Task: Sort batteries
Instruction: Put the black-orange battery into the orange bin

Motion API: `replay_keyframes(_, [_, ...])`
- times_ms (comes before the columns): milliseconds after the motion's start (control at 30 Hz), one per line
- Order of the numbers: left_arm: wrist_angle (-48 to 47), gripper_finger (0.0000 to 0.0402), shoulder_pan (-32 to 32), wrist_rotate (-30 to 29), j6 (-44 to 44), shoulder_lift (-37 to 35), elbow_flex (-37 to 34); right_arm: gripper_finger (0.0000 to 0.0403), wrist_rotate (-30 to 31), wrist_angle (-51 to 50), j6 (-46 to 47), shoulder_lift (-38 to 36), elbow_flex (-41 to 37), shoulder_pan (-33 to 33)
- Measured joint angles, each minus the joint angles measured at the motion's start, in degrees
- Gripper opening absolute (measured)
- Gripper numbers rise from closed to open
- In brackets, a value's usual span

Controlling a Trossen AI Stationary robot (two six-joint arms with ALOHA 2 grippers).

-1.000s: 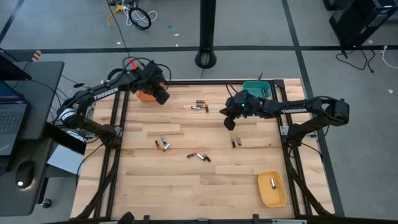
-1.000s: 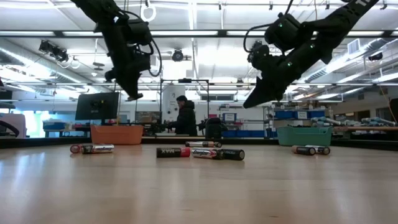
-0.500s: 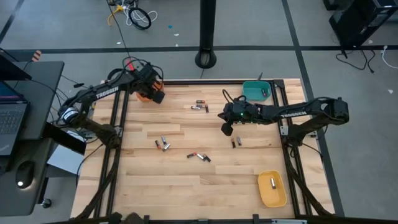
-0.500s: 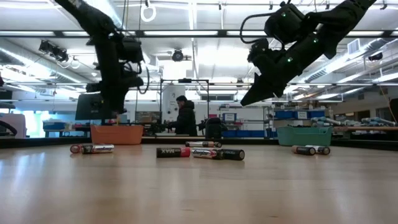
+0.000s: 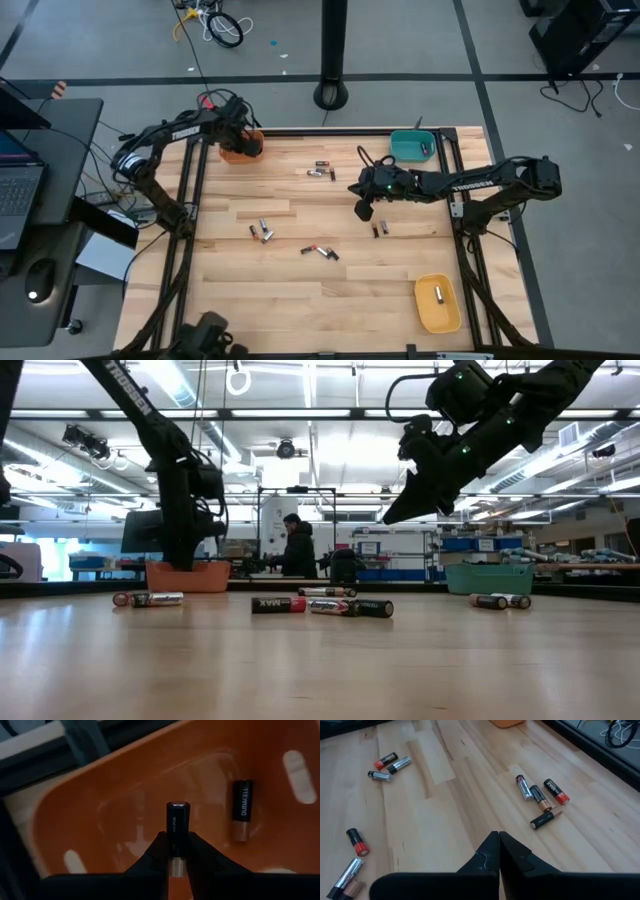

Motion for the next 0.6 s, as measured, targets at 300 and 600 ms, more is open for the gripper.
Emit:
replay_keyframes(300, [2.43,0.0044,-0.15,-0.07,1.3,0.65,0.02,0.0009,0.0,-0.02,0.07,0.0,0.0,0.11])
replay_keyframes(600, [4.05,0.0065,-0.15,-0.7,0.92,0.65,-1.83,0.0009,0.0,-0.09,0.07,0.0,0.0,0.09])
